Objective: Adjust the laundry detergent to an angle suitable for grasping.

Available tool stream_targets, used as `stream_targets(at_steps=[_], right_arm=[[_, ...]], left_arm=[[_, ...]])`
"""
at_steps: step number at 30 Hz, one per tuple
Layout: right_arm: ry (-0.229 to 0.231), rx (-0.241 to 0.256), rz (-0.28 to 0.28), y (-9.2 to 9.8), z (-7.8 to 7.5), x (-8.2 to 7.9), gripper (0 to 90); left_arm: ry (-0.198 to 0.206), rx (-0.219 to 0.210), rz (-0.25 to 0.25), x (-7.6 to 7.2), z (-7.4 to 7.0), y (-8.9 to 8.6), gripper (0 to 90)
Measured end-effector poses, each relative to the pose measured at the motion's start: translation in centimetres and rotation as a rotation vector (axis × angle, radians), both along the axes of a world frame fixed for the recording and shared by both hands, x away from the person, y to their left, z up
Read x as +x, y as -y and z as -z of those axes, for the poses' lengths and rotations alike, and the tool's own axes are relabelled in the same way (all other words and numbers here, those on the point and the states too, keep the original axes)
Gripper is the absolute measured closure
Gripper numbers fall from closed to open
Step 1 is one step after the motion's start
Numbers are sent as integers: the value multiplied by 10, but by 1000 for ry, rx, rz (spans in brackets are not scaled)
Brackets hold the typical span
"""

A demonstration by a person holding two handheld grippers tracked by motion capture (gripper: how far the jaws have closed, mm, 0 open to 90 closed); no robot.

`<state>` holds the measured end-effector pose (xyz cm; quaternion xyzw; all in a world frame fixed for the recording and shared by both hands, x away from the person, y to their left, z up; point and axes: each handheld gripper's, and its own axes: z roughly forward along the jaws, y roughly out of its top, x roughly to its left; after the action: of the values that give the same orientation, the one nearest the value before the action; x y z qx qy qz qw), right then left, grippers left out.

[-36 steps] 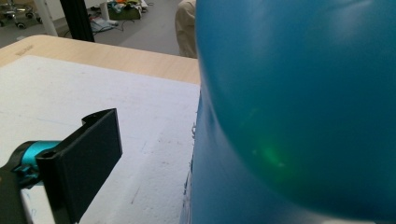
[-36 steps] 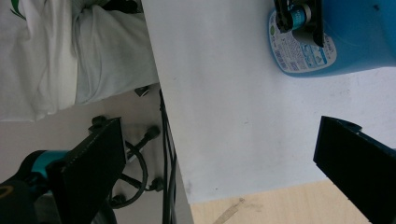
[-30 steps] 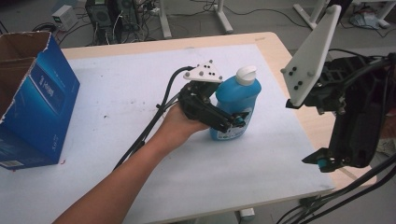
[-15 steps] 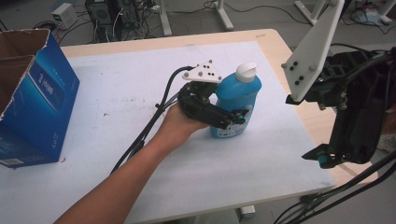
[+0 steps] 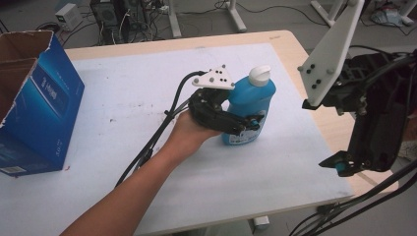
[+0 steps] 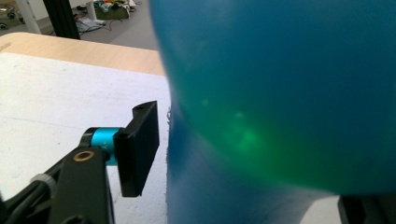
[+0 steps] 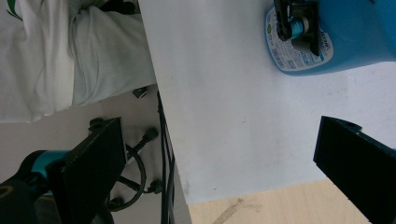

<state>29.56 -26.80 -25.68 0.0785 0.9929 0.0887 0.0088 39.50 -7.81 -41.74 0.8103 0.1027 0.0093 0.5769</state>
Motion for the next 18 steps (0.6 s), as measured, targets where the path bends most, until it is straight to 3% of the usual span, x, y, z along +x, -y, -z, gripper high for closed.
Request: stream_targets(at_steps=[18], right_arm=[[-3,2,-1,0,3,0,20]], left_arm=[[21,1,7,-3,0,1,417]])
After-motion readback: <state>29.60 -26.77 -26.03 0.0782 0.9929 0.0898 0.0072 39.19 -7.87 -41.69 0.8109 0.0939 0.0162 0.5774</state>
